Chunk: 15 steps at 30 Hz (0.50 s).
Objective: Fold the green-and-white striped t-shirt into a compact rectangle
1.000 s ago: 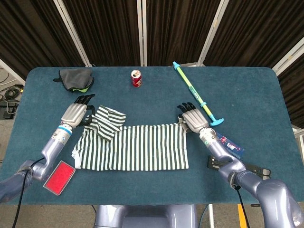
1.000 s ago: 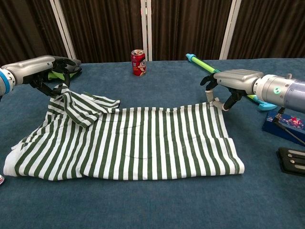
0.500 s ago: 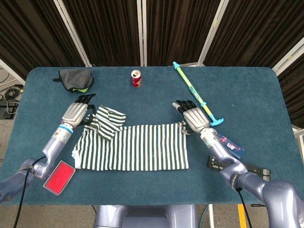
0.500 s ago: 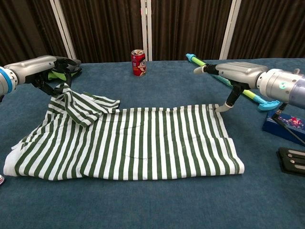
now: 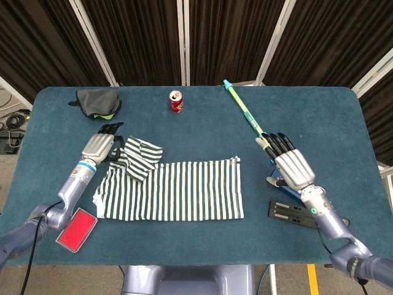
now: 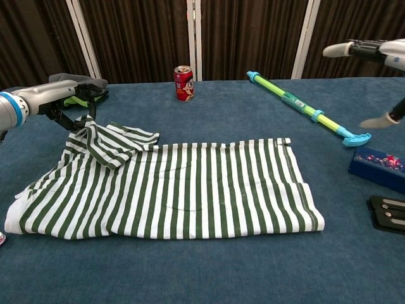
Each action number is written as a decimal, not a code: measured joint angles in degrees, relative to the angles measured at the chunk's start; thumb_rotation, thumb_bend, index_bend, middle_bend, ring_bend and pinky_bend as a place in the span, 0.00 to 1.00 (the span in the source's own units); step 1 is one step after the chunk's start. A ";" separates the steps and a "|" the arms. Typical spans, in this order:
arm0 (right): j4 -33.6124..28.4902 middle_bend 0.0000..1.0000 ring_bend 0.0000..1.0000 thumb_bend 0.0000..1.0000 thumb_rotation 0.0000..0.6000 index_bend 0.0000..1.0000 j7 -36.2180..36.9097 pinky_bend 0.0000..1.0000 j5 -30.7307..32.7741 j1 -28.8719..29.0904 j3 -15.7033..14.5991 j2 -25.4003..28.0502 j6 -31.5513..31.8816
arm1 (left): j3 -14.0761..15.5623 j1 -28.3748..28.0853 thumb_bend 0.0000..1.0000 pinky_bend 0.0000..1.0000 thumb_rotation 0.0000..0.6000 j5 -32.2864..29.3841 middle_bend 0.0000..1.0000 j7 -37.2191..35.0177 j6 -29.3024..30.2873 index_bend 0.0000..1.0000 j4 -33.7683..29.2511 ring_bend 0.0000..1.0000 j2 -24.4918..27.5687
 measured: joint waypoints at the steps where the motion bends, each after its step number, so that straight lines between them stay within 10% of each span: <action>1: -0.31 0.00 0.00 0.00 1.00 0.07 -0.21 0.00 -0.35 -0.95 -0.44 0.52 1.04 | -0.07 -0.05 0.59 0.00 1.00 -0.25 0.00 0.25 -0.27 0.53 0.35 0.00 -0.27; 4: -0.99 0.00 0.00 0.00 1.00 0.08 -0.22 0.00 -1.19 -3.73 -1.63 1.98 3.90 | -0.31 -0.20 0.40 0.00 1.00 -1.22 0.00 1.30 -1.41 0.04 1.58 0.00 -1.24; 9: -1.12 0.00 0.00 0.00 1.00 0.08 0.63 0.00 -1.93 -6.69 -2.93 2.89 6.56 | -0.80 -0.43 0.11 0.00 1.00 -3.79 0.00 3.17 -5.35 0.00 1.95 0.00 -1.57; 15: -1.92 0.00 0.00 0.00 1.00 0.08 2.06 0.00 -2.29 -9.93 -3.54 3.52 9.85 | -2.54 0.19 0.07 0.00 1.00 -6.35 0.00 5.77 -3.90 0.00 0.55 0.00 -0.81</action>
